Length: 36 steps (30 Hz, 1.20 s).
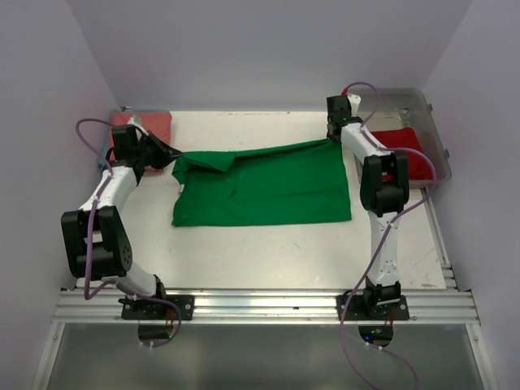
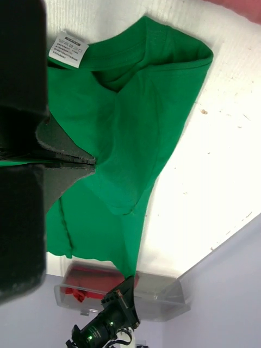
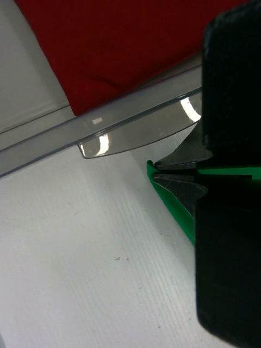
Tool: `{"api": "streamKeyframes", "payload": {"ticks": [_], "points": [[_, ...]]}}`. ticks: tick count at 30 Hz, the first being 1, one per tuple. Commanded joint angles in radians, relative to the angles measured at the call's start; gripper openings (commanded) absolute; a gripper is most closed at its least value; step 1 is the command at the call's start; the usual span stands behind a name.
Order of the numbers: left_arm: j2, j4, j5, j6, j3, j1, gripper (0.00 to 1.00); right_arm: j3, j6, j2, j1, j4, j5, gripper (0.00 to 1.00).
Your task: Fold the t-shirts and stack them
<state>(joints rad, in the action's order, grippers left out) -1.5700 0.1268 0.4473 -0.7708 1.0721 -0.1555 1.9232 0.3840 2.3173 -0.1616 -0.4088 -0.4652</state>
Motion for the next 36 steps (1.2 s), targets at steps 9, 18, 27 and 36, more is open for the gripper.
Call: {"api": "streamKeyframes", "payload": {"ticks": [9,18,27,36], "points": [[0.073,0.074,0.010,0.041,0.048,-0.029,0.00,-0.185,-0.048,-0.214,-0.009,0.073,-0.095,0.00],[0.139,0.172,-0.064,0.116,-0.001,-0.030,0.00,-0.354,-0.008,-0.306,-0.053,0.048,-0.098,0.00],[0.136,0.166,-0.042,0.116,-0.014,-0.035,0.00,-0.236,0.001,-0.222,-0.072,-0.051,-0.107,0.42],[0.140,0.168,-0.041,0.122,-0.017,-0.036,0.00,-0.171,0.062,-0.171,-0.075,-0.151,-0.151,0.43]]}}
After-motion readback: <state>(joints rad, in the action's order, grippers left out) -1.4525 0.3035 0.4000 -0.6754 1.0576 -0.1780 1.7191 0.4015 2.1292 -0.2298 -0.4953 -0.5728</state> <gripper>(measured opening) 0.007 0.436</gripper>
